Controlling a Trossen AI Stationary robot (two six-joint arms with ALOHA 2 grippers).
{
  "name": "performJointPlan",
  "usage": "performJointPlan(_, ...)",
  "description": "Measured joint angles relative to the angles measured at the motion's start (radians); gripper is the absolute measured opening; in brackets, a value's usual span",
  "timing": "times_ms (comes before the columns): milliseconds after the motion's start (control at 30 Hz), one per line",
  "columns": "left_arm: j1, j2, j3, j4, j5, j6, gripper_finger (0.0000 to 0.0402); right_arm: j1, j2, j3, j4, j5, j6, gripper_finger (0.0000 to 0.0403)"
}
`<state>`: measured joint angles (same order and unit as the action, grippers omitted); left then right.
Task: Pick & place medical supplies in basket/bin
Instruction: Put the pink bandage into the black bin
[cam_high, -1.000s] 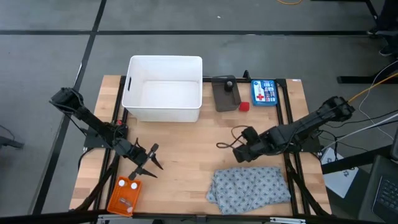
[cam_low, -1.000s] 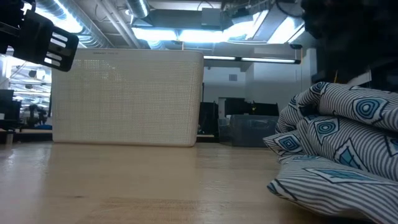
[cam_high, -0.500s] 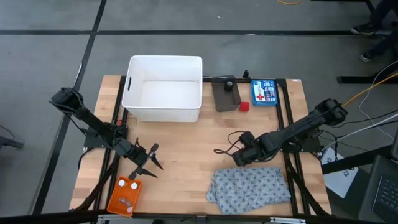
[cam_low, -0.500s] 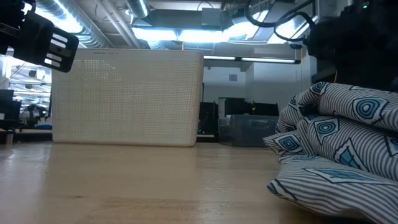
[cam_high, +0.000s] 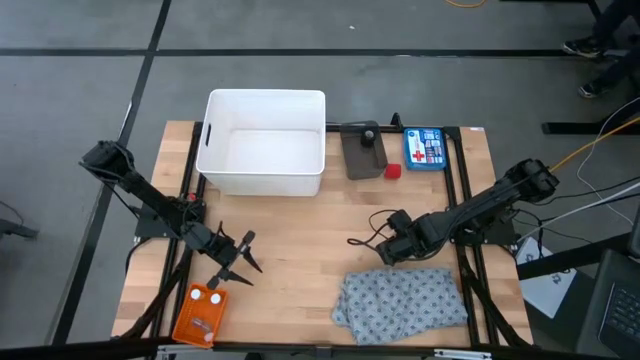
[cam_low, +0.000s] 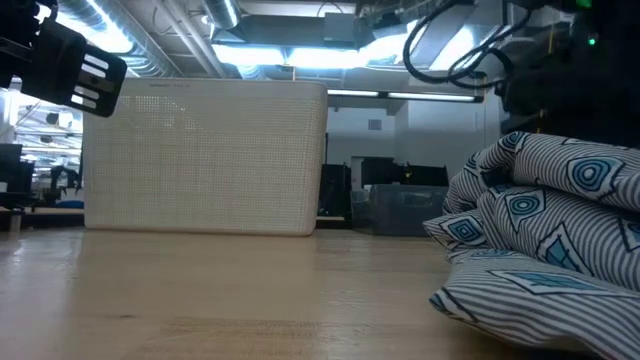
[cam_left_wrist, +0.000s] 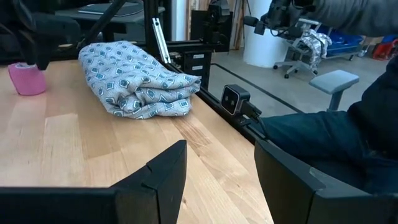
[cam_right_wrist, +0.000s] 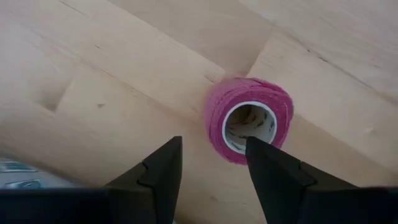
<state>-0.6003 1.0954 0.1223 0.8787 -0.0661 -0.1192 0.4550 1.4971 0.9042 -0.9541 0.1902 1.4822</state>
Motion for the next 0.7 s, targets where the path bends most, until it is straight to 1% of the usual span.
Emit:
performJointPlan(200,0.0,0.0,0.0,0.0,-0.001,0.008,0.0187,-0.014,0.002,-0.025,0.041,0.0,-0.011,0.0178)
performJointPlan(500,0.0,0.0,0.0,-0.001,-0.001,0.01,0.0187,-0.036,0.001,-0.028,0.058,0.001,-0.025,0.0178)
performJointPlan(600,0.0,0.0,0.0,-0.006,-0.001,0.01,0.0187,-0.047,0.0,-0.062,0.094,-0.005,-0.025,0.0174)
performJointPlan(700,0.0,0.0,0.0,-0.011,-0.001,0.01,0.0187,-0.06,0.0,-0.111,0.142,-0.031,-0.022,0.0162)
